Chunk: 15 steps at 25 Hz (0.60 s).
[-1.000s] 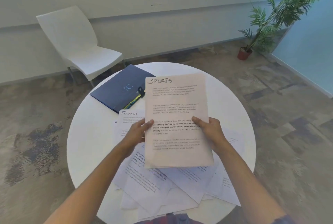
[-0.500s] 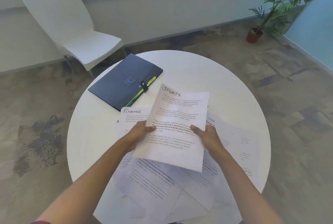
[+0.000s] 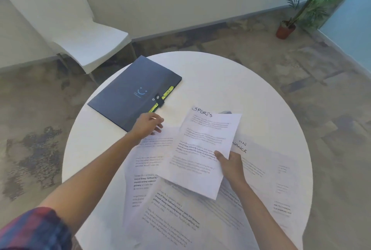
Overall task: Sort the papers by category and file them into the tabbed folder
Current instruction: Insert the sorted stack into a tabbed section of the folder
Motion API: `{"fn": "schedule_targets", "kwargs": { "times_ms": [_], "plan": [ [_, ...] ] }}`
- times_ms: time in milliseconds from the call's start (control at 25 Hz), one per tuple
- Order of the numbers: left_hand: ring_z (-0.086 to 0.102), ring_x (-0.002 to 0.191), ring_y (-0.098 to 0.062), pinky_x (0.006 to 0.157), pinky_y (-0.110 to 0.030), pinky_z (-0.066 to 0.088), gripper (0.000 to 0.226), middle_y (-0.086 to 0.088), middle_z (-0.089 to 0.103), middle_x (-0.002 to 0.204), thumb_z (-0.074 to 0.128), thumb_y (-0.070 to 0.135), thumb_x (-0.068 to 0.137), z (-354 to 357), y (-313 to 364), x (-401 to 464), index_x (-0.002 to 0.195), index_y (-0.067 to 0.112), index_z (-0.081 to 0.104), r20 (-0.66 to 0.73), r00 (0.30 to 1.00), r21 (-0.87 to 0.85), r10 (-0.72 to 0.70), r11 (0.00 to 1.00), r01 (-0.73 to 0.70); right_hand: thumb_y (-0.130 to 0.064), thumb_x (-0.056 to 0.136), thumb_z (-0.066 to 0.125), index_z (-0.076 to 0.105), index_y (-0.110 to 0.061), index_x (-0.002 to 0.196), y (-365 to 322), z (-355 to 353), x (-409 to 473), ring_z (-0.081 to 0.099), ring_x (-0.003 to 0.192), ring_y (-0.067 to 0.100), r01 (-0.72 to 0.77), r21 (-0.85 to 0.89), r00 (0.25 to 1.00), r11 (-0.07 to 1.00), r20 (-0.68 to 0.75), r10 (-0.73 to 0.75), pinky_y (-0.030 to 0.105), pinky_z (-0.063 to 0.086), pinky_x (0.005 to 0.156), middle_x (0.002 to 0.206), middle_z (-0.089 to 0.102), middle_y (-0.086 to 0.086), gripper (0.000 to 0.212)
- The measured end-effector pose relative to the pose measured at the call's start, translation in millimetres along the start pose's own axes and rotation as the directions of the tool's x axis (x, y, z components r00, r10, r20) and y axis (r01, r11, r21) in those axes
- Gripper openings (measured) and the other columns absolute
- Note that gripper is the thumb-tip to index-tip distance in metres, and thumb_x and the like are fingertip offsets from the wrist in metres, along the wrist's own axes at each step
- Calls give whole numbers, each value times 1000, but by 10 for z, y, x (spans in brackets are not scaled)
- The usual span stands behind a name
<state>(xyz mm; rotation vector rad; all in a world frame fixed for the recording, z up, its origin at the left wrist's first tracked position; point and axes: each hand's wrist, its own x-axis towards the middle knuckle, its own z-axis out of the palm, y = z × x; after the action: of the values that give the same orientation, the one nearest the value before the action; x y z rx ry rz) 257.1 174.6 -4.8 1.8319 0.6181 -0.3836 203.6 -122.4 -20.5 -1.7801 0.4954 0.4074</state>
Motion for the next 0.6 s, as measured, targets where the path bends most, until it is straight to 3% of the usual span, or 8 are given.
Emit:
{"fn": "schedule_targets", "kwargs": {
  "times_ms": [80,200,320,400,520,600],
  "plan": [
    [69,80,-23,81,-42,58,11,-9,73,95,61,24,92,-81,-51,163,94,17,68,-151,985,187,80,981,-51,-15,95,64,71,-14,103,83,-14,39,68,87,15,-27,-49,1000,998,0,27,27,52,70,101,73,1,11],
    [62,88,-28,79,-37,50,15,-2,68,95,54,24,89,-235,-116,329,93,17,66,-372,892,525,257,851,-27,-14,95,65,72,-10,110,146,-33,77,68,86,12,-54,-85,998,995,32,56,22,50,66,103,73,1,17],
    [57,100,-31,83,-40,44,24,-8,63,106,57,29,89,-369,-247,565,103,11,64,-309,853,771,420,636,-34,-14,94,66,72,-11,108,131,-38,95,71,87,14,-85,-6,995,996,44,85,23,53,66,103,75,1,16],
    [52,108,-29,90,-42,42,37,-9,62,111,59,43,88,-462,-293,700,109,13,62,-236,880,840,411,542,-28,-15,93,67,73,-9,107,80,-37,81,73,85,14,-99,41,994,994,51,97,20,54,63,97,76,0,16],
    [55,107,-26,90,-43,45,43,-6,63,112,56,52,90,-497,-235,781,112,16,64,-186,899,829,396,555,-73,-18,92,69,74,-7,102,5,-29,54,75,81,17,-97,103,994,990,57,92,21,56,61,94,78,3,16],
    [61,98,-22,85,-39,49,40,-1,68,106,52,55,91,-390,-125,693,104,21,68,-173,897,718,407,675,-168,-18,92,69,74,-8,103,-64,-18,30,76,82,17,-76,140,996,987,62,67,21,57,62,94,79,2,16]
  ]
}}
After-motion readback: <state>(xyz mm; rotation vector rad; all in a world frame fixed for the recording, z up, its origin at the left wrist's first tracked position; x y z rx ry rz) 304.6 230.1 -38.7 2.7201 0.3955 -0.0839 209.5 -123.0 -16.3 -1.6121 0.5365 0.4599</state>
